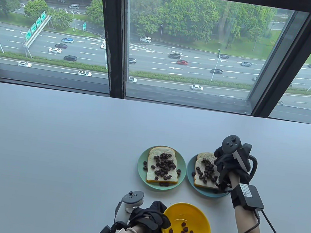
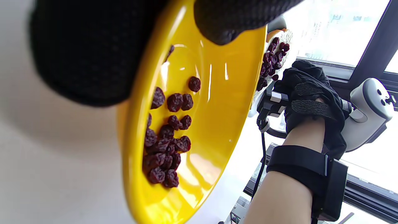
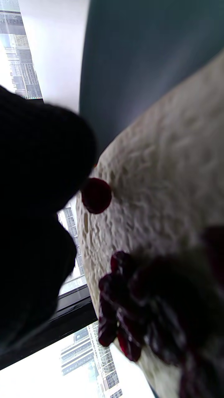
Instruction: Sprinkle cranberries onto toast
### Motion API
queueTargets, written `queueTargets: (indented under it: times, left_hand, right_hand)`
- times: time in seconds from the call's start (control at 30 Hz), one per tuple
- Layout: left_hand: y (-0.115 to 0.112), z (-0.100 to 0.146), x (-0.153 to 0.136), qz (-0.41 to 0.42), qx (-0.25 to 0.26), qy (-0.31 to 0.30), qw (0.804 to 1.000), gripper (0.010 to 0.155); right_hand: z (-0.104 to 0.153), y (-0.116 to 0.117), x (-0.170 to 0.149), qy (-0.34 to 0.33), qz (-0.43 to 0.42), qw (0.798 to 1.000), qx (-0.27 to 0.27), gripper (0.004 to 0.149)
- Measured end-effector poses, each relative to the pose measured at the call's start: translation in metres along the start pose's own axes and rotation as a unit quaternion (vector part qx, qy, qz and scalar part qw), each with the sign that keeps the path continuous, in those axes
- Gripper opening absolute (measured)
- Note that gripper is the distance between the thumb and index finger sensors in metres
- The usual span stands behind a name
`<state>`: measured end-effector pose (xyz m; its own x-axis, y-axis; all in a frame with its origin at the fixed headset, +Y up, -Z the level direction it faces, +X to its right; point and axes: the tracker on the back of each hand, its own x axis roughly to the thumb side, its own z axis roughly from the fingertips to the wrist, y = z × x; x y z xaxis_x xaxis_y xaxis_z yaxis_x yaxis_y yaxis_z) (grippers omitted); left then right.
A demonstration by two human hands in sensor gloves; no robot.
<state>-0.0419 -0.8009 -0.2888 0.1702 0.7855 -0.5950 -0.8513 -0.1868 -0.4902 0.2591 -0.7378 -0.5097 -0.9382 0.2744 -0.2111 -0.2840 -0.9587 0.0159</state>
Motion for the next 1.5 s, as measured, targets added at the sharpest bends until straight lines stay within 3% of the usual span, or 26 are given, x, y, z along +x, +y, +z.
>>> queueTargets:
  times: [0.2,0.7,0.9,1.1,1.23,1.5]
  left_hand:
    - [0.0,-0.001,-0.001,-0.004,0.0,0.0,1.0,0.054]
    - [-0.002,-0.001,-0.001,-0.009,-0.002,0.002,1.0,0.054]
    - [-0.002,-0.001,-0.001,-0.012,0.0,-0.002,1.0,0.054]
    - [-0.004,0.001,0.002,-0.015,0.002,-0.013,1.0,0.054]
    - [-0.006,0.002,0.003,-0.015,0.001,-0.019,1.0,0.054]
    - [-0.011,0.006,0.007,0.008,-0.011,-0.04,0.999,0.054]
  right_hand:
    - [0.003,0.004,0.004,-0.013,0.024,1.0,0.0,0.041]
    - [0.033,-0.013,-0.007,-0.117,-0.1,0.988,0.007,0.049]
    - [0.077,-0.028,0.006,-0.199,-0.119,0.972,0.04,0.052]
    - [0.153,-0.034,0.036,-0.315,-0.087,0.94,0.101,0.057]
    - [0.205,-0.025,0.055,-0.391,-0.028,0.907,0.156,0.063]
    - [0.247,0.009,0.06,-0.43,0.087,0.868,0.235,0.076]
